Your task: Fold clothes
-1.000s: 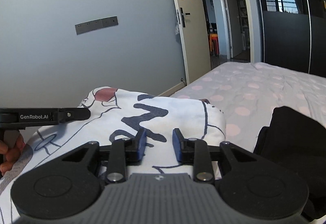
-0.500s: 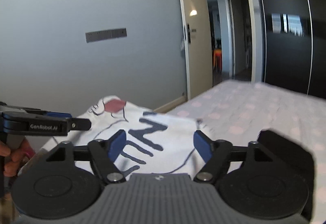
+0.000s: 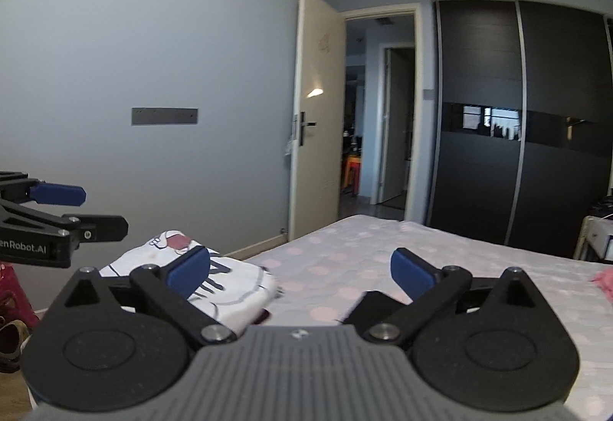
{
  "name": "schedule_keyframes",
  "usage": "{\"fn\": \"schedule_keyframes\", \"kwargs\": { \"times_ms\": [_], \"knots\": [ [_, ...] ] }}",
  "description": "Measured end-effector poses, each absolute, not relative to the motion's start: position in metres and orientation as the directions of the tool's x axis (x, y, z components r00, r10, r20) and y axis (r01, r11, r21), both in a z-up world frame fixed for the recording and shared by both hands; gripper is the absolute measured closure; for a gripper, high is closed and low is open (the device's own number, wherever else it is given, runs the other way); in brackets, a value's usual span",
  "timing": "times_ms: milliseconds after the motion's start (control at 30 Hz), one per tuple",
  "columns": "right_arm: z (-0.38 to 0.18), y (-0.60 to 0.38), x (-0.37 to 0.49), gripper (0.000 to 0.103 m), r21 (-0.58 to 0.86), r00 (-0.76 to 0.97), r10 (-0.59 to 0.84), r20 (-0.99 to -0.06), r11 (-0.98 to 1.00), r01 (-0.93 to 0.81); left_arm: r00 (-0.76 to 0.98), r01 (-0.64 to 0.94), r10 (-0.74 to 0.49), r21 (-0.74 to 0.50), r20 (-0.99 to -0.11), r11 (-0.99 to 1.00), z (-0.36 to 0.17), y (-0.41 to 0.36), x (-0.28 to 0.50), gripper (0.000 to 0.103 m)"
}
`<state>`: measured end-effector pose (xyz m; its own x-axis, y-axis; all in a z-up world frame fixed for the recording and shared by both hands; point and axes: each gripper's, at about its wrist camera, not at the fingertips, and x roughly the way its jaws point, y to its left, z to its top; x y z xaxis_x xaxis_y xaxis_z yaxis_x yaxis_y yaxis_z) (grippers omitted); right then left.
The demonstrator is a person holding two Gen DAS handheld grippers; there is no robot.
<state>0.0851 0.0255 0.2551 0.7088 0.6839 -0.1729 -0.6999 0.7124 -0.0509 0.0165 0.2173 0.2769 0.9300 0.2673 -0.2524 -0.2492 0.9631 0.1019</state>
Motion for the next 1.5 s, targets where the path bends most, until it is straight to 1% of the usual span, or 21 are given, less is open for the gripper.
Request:
{"fn": "schedule_keyframes", "kwargs": {
  "times_ms": [133,233,400,533,667,767,833,900,1033,1233,1367,1500],
  "knots": [
    [0.263,-0.024,0.066,0.001,-0.097,0.745,0.649,-0.154,0.74,-0.665,0.942,-0.213,0.228,0.085,-0.245,0.973,0.279,0.175,0.009,0.021],
    [0.263,-0.06,0.049,0.001,-0.118,0.764,0.629,-0.145,0.755,-0.645,0.952,-0.168,0.183,0.08,-0.247,0.983,0.27,0.145,0.004,0.021],
    [0.244,-0.108,0.024,0.001,-0.161,0.809,0.558,-0.186,0.795,-0.585,0.957,-0.099,0.093,-0.01,-0.275,0.995,0.236,0.107,0.001,0.021],
    [0.211,-0.142,0.01,0.001,-0.148,0.844,0.49,-0.216,0.838,-0.525,0.948,-0.066,0.048,-0.046,-0.316,0.997,0.193,0.083,-0.009,0.021],
    [0.165,-0.168,0.005,0.001,-0.054,0.853,0.439,-0.283,0.88,-0.471,0.915,-0.054,0.027,-0.057,-0.403,0.997,0.139,0.075,-0.016,0.021],
    [0.131,-0.176,0.001,0.001,0.007,0.856,0.393,-0.336,0.91,-0.415,0.892,-0.054,0.033,-0.033,-0.451,0.998,0.106,0.071,-0.02,0.021],
    [0.109,-0.178,-0.004,0.001,0.037,0.864,0.356,-0.355,0.929,-0.368,0.879,-0.055,0.042,-0.014,-0.476,0.998,0.085,0.068,-0.023,0.021],
    [0.089,-0.179,-0.007,0.001,0.062,0.872,0.321,-0.369,0.945,-0.321,0.877,-0.055,0.046,-0.005,-0.479,0.998,0.068,0.058,-0.027,0.021],
    [0.051,-0.186,-0.017,0.001,0.07,0.887,0.263,-0.38,0.964,-0.256,0.864,-0.05,0.04,-0.007,-0.502,0.999,0.043,0.041,-0.027,0.021],
    [0.0,-0.197,-0.041,0.001,0.056,0.885,0.206,-0.417,0.978,-0.202,0.815,0.01,-0.011,-0.005,-0.579,1.0,0.007,0.011,-0.018,0.021],
    [-0.017,-0.194,-0.031,0.001,0.068,0.85,0.241,-0.469,0.969,-0.237,0.788,0.014,-0.012,-0.001,-0.616,1.0,-0.008,0.005,-0.014,0.021],
    [-0.025,-0.19,-0.027,0.001,0.055,0.841,0.262,-0.473,0.962,-0.268,0.779,-0.007,0.011,0.009,-0.627,1.0,-0.019,0.004,-0.01,0.021]
  ]
}}
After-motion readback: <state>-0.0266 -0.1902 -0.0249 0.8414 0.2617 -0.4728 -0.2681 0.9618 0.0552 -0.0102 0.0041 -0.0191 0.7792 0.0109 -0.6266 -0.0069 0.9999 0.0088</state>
